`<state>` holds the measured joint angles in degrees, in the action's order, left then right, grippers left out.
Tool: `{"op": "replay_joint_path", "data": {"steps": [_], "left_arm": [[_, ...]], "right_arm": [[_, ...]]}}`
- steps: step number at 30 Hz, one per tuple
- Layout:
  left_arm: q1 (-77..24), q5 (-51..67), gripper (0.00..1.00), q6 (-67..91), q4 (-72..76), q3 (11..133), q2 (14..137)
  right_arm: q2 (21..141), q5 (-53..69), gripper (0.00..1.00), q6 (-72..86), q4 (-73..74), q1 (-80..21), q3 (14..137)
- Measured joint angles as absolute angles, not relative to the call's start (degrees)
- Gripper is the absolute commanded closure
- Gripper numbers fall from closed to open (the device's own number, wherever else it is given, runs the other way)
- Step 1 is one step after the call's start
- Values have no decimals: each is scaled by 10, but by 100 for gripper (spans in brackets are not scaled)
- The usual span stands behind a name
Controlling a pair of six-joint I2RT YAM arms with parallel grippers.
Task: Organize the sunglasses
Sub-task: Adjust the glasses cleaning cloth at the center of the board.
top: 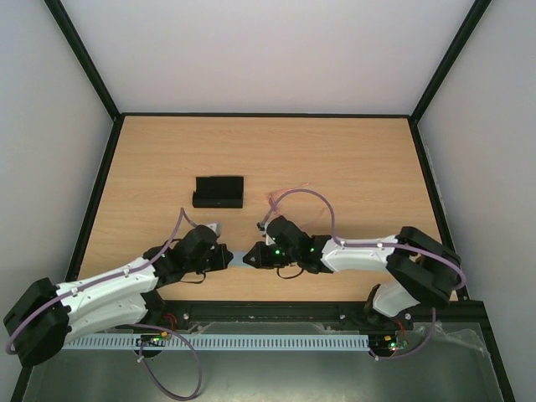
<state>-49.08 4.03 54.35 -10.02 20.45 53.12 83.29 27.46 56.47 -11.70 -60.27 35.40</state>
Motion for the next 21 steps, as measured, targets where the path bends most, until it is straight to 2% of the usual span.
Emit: {"op": "replay_joint_path", "data": {"steps": [21], "left_arm": [[-463,66,98,515,-15,192,652]], "right_arm": [[970,278,97,579,-171,-602,394]]}}
